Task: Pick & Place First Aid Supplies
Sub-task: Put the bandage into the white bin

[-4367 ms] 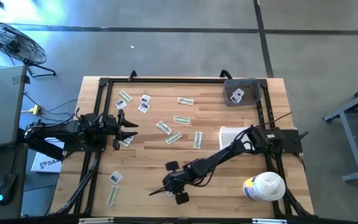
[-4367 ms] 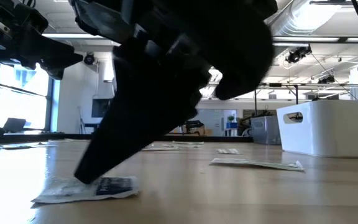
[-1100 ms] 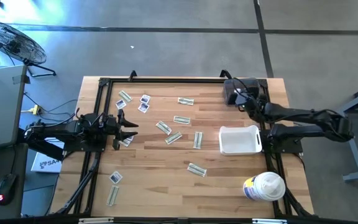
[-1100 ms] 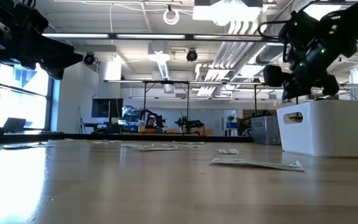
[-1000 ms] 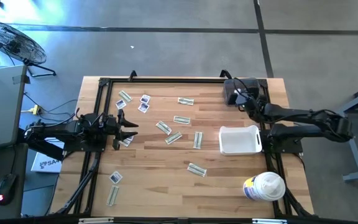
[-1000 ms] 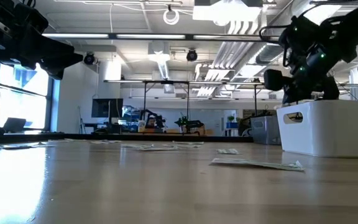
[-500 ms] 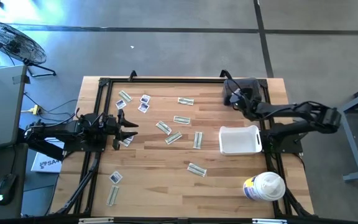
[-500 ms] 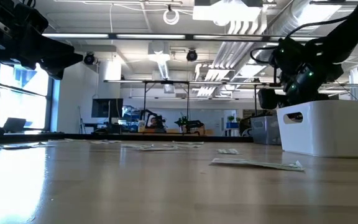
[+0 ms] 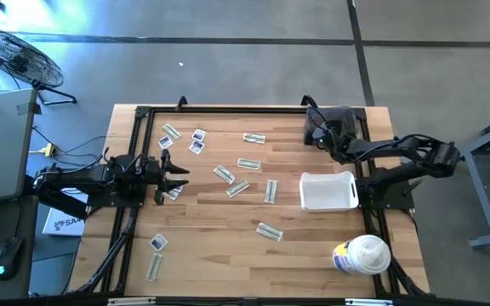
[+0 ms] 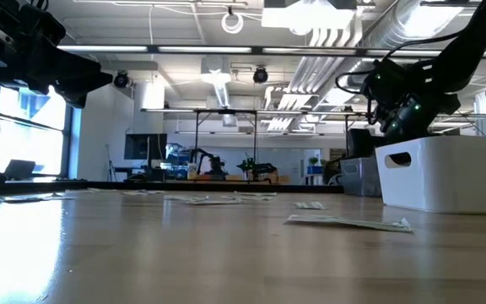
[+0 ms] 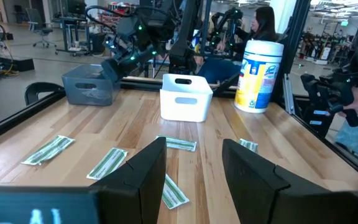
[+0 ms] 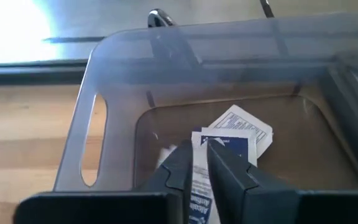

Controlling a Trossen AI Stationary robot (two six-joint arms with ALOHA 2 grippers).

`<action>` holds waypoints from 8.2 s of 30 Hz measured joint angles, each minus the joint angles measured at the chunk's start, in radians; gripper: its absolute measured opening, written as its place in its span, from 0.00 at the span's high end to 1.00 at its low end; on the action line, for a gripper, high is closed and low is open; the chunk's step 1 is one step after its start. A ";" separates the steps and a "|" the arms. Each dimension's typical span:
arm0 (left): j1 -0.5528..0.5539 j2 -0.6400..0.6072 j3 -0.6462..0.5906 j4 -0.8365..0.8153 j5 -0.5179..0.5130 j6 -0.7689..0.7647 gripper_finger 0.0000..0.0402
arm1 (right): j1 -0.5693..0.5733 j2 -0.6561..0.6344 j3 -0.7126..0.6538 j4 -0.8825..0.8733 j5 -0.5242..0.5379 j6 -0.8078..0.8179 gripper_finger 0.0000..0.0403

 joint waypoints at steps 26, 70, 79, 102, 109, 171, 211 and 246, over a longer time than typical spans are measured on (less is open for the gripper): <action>0.000 0.000 0.000 0.000 0.000 0.000 0.61 | 0.489 -0.374 0.002 0.138 -0.278 -0.389 0.76; 0.000 0.000 0.000 0.000 0.000 0.000 0.61 | 0.890 0.561 0.743 -0.403 -0.585 -0.495 0.76; 0.000 0.000 0.000 0.000 0.000 0.000 0.61 | 0.890 0.567 0.679 -0.305 -0.586 -0.500 0.76; 0.000 0.000 0.000 0.000 0.000 0.000 0.61 | 0.881 0.605 0.703 -0.398 -0.541 -0.496 0.84; 0.000 0.000 0.000 0.000 0.000 0.000 0.61 | 0.871 0.605 0.703 -0.401 -0.559 -0.496 0.99; 0.000 0.000 0.000 0.000 0.000 0.000 0.61 | 0.816 -0.168 0.273 -0.843 -0.299 -0.262 0.86; 0.000 0.000 0.000 0.000 0.000 0.000 0.61 | 0.746 0.425 0.494 -0.270 -0.538 -0.605 0.79; 0.000 0.000 0.000 0.000 0.000 0.000 0.61 | 0.728 0.203 0.491 -0.349 -0.503 -0.316 0.99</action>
